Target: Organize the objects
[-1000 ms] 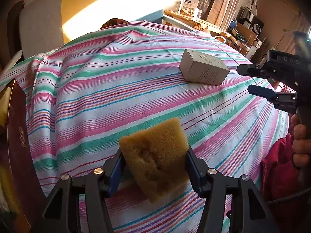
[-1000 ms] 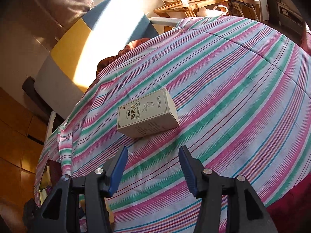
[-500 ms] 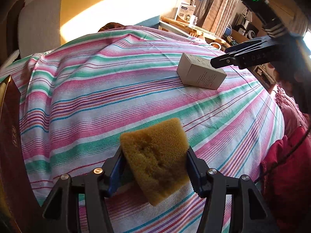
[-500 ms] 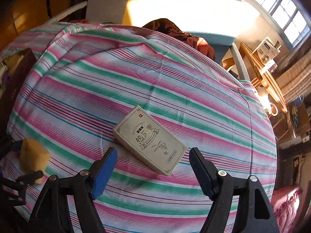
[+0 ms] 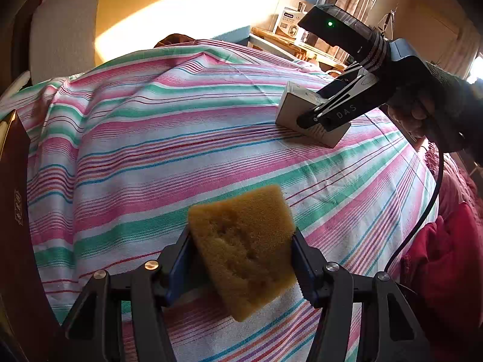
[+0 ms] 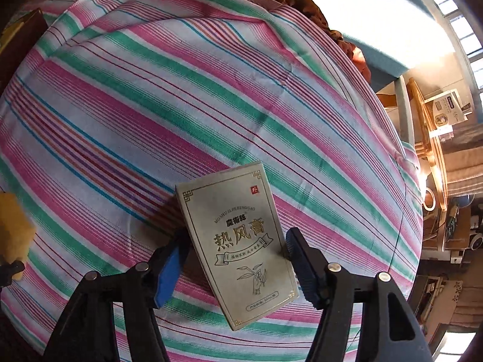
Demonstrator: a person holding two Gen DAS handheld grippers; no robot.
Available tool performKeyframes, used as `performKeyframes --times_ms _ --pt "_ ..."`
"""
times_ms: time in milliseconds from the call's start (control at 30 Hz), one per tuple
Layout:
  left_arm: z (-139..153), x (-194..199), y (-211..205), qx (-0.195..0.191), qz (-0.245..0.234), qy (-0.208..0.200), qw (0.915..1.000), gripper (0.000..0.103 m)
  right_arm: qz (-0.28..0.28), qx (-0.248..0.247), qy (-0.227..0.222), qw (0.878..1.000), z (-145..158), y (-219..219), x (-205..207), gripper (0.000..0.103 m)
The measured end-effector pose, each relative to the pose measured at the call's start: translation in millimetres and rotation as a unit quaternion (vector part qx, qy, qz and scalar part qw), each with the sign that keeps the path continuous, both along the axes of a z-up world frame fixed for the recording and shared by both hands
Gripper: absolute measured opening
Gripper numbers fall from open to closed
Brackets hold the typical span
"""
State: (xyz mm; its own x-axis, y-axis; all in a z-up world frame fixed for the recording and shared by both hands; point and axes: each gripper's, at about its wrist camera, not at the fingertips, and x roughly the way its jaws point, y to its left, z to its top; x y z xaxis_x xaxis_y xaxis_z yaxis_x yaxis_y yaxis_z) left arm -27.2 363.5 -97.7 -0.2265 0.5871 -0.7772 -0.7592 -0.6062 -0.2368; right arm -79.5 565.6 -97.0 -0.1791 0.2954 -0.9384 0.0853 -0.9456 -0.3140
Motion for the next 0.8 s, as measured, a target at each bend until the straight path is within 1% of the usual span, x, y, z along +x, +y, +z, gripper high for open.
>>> performKeyframes --times_ms 67,100,167,233,300,400,500,567,700,800 --pt "0.1 0.8 -0.3 0.0 0.002 0.002 1.0 0.062 -0.031 -0.032 0.03 0.999 9.3 -3.3 12.9 0.055" --pt "-0.1 1.0 -0.8 0.001 0.003 0.003 1.0 0.062 -0.047 -0.051 0.046 0.997 13.7 -5.8 21.0 0.055" --pt "0.1 2.5 -1.2 0.0 0.003 0.006 1.0 0.061 -0.083 -0.072 0.062 0.992 16.9 -12.8 38.1 0.055" --pt "2.0 1.7 -3.2 0.002 0.008 -0.001 1.0 0.059 -0.124 -0.1 0.073 0.985 16.4 -20.5 54.3 0.055" --pt "5.0 0.8 -6.8 -0.002 0.017 -0.009 0.9998 0.057 -0.151 -0.115 0.09 0.978 16.8 -31.4 64.7 0.053" --pt "10.5 4.8 -17.4 -0.014 0.03 -0.001 0.9995 0.057 -0.188 -0.147 0.121 0.964 15.3 -45.3 74.1 0.052" --pt "25.3 15.3 -34.1 -0.01 0.034 0.022 0.9991 0.057 -0.208 -0.154 0.157 0.953 11.0 -49.0 78.6 0.051" --pt "36.4 21.2 -45.1 -0.005 0.038 0.035 0.9987 0.057 -0.213 -0.154 0.175 0.949 8.6 -48.8 81.7 0.051" --pt "56.1 26.2 -70.7 0.001 0.064 0.054 0.9965 0.057 -0.205 -0.142 0.185 0.95 9.1 -51.8 79.2 0.051" --pt "67.7 24.3 -90.0 0.002 0.088 0.065 0.994 0.057 -0.207 -0.151 0.188 0.948 8.6 -49.6 81.1 0.051"
